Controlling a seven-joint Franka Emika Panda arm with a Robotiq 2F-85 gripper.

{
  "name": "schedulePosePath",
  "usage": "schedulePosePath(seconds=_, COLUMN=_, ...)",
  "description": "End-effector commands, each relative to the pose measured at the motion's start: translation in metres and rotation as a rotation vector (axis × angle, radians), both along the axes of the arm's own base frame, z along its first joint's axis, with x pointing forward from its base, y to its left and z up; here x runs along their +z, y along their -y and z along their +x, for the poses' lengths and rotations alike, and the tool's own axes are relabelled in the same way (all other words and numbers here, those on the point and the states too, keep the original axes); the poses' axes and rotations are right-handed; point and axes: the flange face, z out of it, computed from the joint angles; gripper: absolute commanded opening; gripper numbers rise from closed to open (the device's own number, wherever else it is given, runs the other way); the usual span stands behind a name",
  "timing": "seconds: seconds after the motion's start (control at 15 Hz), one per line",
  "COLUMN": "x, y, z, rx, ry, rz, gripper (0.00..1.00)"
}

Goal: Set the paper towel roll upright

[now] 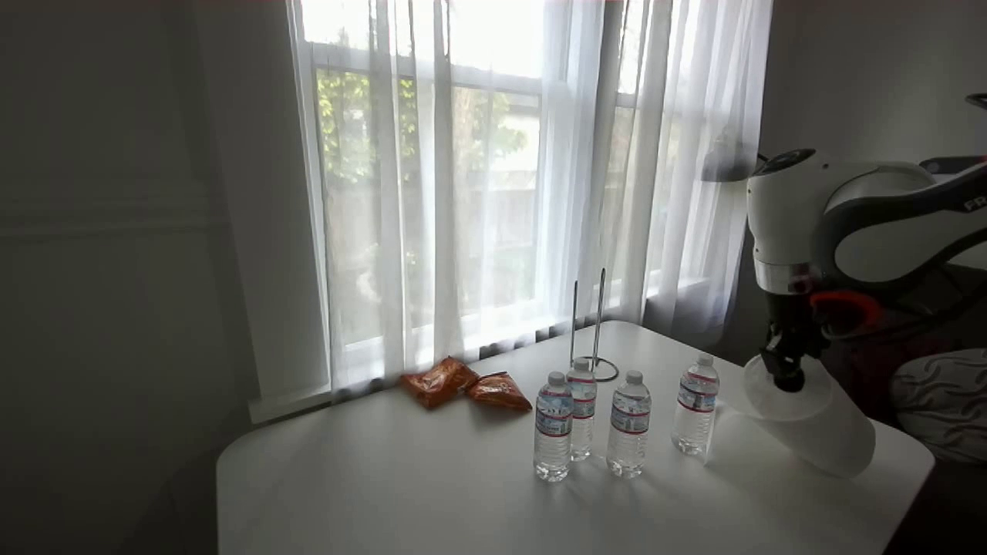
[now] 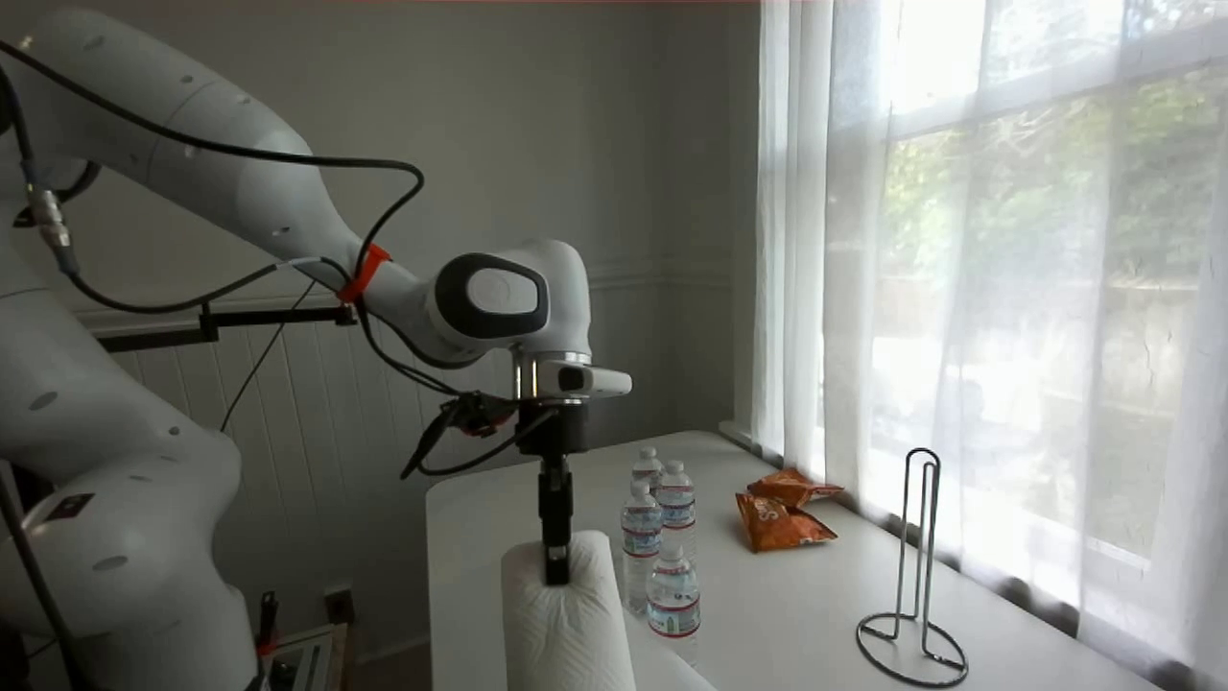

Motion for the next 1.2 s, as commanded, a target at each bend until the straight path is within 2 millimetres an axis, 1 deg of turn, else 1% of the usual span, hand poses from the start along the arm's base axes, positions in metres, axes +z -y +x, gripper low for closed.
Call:
schedulePosePath(seconds=0.0, x=0.029, y=0.007, z=-0.01, rx=-0.038, ry=0.07, rz=0.172, gripper=0.06)
schedulePosePath(seconds=0.2, x=0.047, y=0.013, z=-0.014, rx=-0.06, ry=0.128, rz=0.284, gripper=0.06)
schedulePosePath(seconds=0.4, x=0.051, y=0.01, z=-0.019, rx=-0.069, ry=0.153, rz=0.396, gripper=0.06)
schedulePosePath(seconds=0.6, x=0.048, y=0.009, z=-0.022, rx=-0.064, ry=0.16, rz=0.479, gripper=0.06)
schedulePosePath(seconds=0.8, x=0.041, y=0.02, z=-0.025, rx=-0.042, ry=0.128, rz=0.462, gripper=0.06)
schedulePosePath(seconds=1.13, x=0.037, y=0.04, z=-0.03, rx=-0.02, ry=0.136, rz=0.534, gripper=0.06)
